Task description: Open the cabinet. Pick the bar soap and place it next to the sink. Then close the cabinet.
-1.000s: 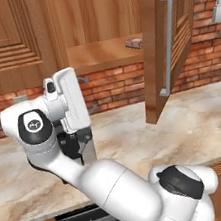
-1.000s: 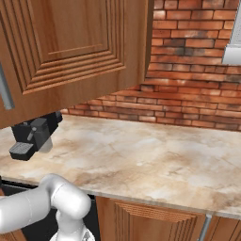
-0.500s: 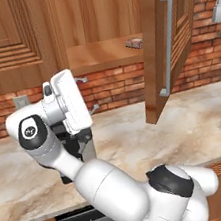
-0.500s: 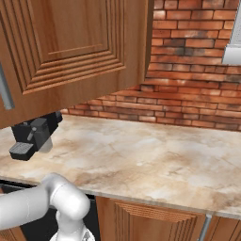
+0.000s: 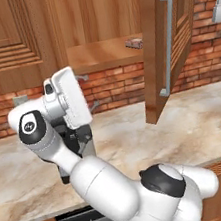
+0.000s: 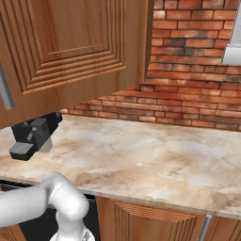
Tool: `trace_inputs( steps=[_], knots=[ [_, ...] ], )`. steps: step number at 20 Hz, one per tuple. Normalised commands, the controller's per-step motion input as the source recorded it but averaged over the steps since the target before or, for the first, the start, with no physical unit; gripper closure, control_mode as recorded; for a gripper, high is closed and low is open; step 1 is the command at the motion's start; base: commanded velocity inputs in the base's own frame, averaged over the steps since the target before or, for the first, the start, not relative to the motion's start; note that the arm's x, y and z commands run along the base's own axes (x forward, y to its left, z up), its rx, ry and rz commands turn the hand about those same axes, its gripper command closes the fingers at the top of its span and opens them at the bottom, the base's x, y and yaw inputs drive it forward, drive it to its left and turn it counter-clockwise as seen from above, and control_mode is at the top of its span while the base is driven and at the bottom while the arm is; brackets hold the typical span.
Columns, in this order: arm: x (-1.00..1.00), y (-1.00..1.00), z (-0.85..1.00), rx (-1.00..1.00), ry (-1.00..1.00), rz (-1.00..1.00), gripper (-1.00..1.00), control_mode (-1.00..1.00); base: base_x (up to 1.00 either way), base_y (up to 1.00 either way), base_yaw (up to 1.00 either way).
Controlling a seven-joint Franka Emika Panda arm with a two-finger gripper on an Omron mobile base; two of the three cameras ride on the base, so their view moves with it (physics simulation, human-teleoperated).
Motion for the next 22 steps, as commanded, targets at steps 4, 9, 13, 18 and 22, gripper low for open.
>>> trace_inputs(
  steps=[4, 9, 13, 18, 22],
  knots=[
    [0.00, -0.22, 0.06, 0.00, -0.11, 0.02, -1.00, -1.00, 0.00, 0.00, 0.00],
    [0.00, -0.36, 0.02, 0.00, -0.05, 0.08, -1.00, -1.00, 0.00, 0.00, 0.00],
    [-0.03, -0.46, 0.01, 0.00, -0.01, 0.08, -1.00, -1.00, 0.00, 0.00, 0.00],
    [-0.18, -0.40, 0.10, 0.00, 0.00, 0.06, -1.00, -1.00, 0.00, 0.00, 0.00],
    [-0.49, -0.37, 0.18, 0.00, 0.00, 0.03, -1.00, -1.00, 0.00, 0.00, 0.00]
  ],
)
